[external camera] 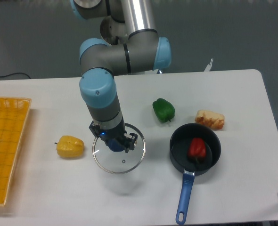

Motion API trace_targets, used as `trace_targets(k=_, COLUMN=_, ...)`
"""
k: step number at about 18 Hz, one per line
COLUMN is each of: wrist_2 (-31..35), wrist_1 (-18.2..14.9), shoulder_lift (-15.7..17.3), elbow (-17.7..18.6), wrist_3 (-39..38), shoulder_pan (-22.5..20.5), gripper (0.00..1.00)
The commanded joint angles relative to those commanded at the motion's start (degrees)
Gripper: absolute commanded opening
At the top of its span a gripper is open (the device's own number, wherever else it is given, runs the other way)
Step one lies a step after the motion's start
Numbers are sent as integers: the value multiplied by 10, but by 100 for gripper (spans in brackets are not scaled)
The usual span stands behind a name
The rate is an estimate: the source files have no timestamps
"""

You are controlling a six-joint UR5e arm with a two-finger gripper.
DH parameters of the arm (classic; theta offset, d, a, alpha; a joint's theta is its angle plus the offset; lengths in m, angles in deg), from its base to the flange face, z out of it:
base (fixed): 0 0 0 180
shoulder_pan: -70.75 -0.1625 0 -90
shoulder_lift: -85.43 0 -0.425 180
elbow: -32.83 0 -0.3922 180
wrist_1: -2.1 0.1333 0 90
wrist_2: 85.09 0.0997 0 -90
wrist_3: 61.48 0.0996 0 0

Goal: Close the pot lid
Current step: 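Hold the clear glass lid by its knob and lift it slightly, then carry the held glass lid over to the dark blue saucepan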

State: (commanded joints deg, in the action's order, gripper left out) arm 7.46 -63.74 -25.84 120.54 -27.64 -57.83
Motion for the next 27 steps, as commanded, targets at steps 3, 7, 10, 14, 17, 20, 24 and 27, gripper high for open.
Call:
trace_targets(k=3, wrist_2=0, wrist_1=0, shoulder_lift=0, elbow=1, wrist_3=0, shoulder_pan=1, gripper=60)
trace_targets(k=7, wrist_2=4, wrist_1=-2, shoulder_lift=7, elbow=1, wrist_3=-2, shoulder_pan=-4, gripper=60)
trace_targets(k=10, wrist_2=7, wrist_1=2, shoulder_lift=13, elbow=1, wrist_3=1, shoulder_pan=-7, gripper=60)
trace_targets(k=14, wrist_2=6, wrist_1=1, shoulder_lift=19, elbow=2, wrist_3=1, shoulder_pan=-17, gripper=60)
trace_targets(k=17, wrist_2=10, wrist_1=4, shoulder_lift=18, elbow=1, wrist_3=7, shoulder_pan=-19, gripper=60)
trace_targets(k=20, wrist_2=20, wrist_1=4, shoulder_lift=19, elbow=0, wrist_3=21, shoulder_pan=-24, gripper=60)
trace_targets(k=24, wrist_2=23, wrist_1=2, shoulder_lift=18, elbow=-3, wrist_3=52, shoulder_pan=-44, gripper=60)
trace_targets(k=27, wrist_2=23, wrist_1=-2, shoulder_lift=19, elbow=-2, wrist_3=83, shoulder_pan=-66, gripper=60)
